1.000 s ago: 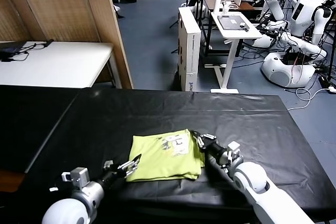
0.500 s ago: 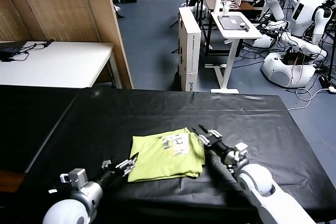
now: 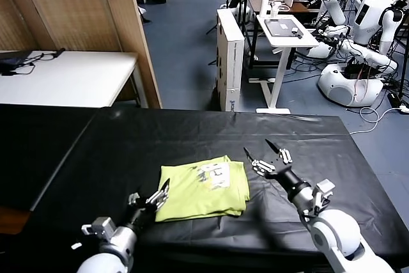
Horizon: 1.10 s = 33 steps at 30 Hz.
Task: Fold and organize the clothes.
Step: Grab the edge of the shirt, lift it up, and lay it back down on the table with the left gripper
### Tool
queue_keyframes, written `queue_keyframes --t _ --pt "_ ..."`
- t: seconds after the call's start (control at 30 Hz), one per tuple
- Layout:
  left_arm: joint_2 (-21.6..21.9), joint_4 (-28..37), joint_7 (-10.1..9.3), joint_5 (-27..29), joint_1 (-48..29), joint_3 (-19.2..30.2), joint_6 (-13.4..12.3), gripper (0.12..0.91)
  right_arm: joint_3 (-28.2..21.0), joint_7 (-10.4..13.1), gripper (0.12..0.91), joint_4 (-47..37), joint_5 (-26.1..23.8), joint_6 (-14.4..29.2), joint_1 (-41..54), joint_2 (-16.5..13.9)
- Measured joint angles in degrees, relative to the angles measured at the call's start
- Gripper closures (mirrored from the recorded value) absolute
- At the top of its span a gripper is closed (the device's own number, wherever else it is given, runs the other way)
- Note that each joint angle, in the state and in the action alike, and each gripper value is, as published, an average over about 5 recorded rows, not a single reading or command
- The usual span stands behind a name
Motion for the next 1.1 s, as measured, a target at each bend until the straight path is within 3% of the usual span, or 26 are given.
queue_keyframes --t 0.53,0.63,0.93,1.0,1.1 --pt "-2.66 5.37 1.42 0.6 -0.13 0.81 -3.43 0.132 0.46 0.02 0.118 0.47 -0.43 -0.15 -0.74 -0.12" --pt "-2.83 5.65 1.64 0.44 -0.08 0.85 -3.6 0.231 0.52 0.03 0.118 0.49 -0.49 -0.15 -0.79 -0.15" --pt "-2.91 4.59 1.27 -2.3 0.51 0.96 -1.52 0.777 0.29 0.04 0.118 0.41 -1.39 -0.01 -0.87 0.08" --pt "-2.76 4.14 1.08 -3.04 0.63 0.84 -0.6 0.84 0.32 0.04 0.118 0.31 -1.61 0.08 -0.95 0.13" --pt "-2.06 3.28 0.86 -3.42 0.71 0.27 1.01 0.843 0.48 0.1 0.118 0.08 -1.94 0.19 -1.06 0.18"
